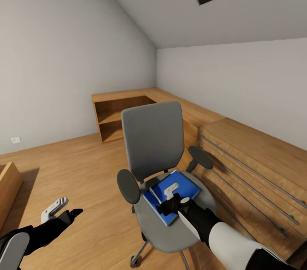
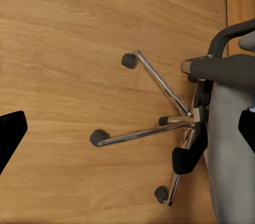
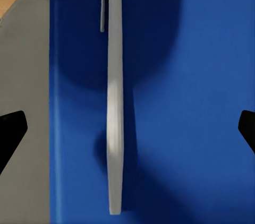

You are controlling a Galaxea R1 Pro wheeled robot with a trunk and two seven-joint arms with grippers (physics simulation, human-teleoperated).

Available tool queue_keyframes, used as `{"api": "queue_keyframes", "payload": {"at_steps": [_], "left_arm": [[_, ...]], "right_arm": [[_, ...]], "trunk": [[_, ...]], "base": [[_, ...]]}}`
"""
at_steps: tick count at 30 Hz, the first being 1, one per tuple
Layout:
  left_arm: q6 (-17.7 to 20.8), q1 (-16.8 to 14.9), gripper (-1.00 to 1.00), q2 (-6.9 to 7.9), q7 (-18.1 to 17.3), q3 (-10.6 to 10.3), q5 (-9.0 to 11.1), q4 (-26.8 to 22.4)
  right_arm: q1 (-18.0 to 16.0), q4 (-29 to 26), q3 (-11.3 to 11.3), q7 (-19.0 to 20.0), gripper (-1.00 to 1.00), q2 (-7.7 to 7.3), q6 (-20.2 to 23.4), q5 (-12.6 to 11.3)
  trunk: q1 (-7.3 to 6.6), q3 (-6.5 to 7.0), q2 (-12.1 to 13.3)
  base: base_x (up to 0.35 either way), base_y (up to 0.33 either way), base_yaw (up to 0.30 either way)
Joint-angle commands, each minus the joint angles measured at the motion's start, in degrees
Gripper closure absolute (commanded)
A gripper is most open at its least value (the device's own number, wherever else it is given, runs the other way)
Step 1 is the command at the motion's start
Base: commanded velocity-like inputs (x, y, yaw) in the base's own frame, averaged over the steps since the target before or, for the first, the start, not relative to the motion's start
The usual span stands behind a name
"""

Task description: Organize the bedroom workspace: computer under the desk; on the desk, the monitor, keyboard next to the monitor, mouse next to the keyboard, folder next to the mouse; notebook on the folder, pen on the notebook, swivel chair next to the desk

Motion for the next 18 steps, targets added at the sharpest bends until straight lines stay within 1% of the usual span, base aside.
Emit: {"api": "queue_keyframes", "payload": {"at_steps": [1,3,4,6,8,9,10,11,12,14,18], "left_arm": [[0.16,-0.04,-1.00,0.03,0.50,0.13,0.64,0.02],[0.15,-0.05,-1.00,0.05,0.48,0.21,0.67,0.08],[0.15,-0.05,-1.00,0.06,0.47,0.24,0.68,0.10],[0.14,-0.05,-1.00,0.05,0.47,0.28,0.69,0.13],[0.14,-0.05,-1.00,0.02,0.46,0.28,0.69,0.13],[0.12,-0.05,-1.00,0.01,0.46,0.29,0.69,0.14],[0.11,-0.05,-1.00,0.00,0.46,0.29,0.69,0.14],[0.09,-0.05,-1.00,-0.01,0.46,0.29,0.69,0.14],[0.08,-0.05,-1.00,-0.01,0.46,0.30,0.69,0.14],[0.06,-0.05,-1.00,-0.01,0.46,0.30,0.69,0.14],[0.05,-0.05,-1.00,-0.02,0.46,0.30,0.69,0.14]], "right_arm": [[-0.06,-0.11,0.26,-0.12,-1.00,0.01,0.43,-0.47],[-0.15,-0.28,-0.02,-0.22,-1.00,0.07,1.72,-0.50],[-0.28,-0.46,-0.50,-0.32,-1.00,0.19,3.59,-0.52],[-1.48,-1.10,-2.44,-0.55,-1.00,0.46,8.22,-0.54],[-2.60,-1.39,-3.91,-0.64,-1.00,0.53,10.39,-0.55],[-3.88,-1.56,-5.51,-0.68,-1.00,0.59,12.28,-0.54],[-4.54,-1.61,-6.24,-0.69,-1.00,0.62,13.14,-0.54],[-5.75,-1.68,-7.45,-0.72,-1.00,0.67,14.70,-0.55],[-6.26,-1.71,-7.89,-0.72,-1.00,0.71,15.41,-0.55],[-7.84,-1.81,-8.97,-0.76,-1.00,1.33,17.76,-0.52],[-8.76,-1.75,-9.48,-0.80,-1.00,2.34,19.81,-0.49]], "trunk": [[-0.01,-0.06,-0.03],[-0.01,-0.06,-0.03],[-0.01,-0.06,-0.03],[-0.01,-0.06,-0.03],[-0.01,-0.06,-0.03],[-0.01,-0.06,-0.03],[-0.01,-0.06,-0.03],[-0.01,-0.06,-0.03],[-0.01,-0.06,-0.03],[-0.01,-0.06,-0.03],[-0.01,-0.06,-0.03]], "base": [[0.000,0.000,0.000],[0.000,0.000,0.000],[0.000,0.000,0.000],[0.000,0.000,0.000],[0.000,0.000,0.000],[0.000,0.000,0.000],[0.000,0.000,0.000],[0.000,0.000,0.000],[0.000,0.000,0.000],[0.000,0.000,0.000],[0.000,0.000,0.000]]}}
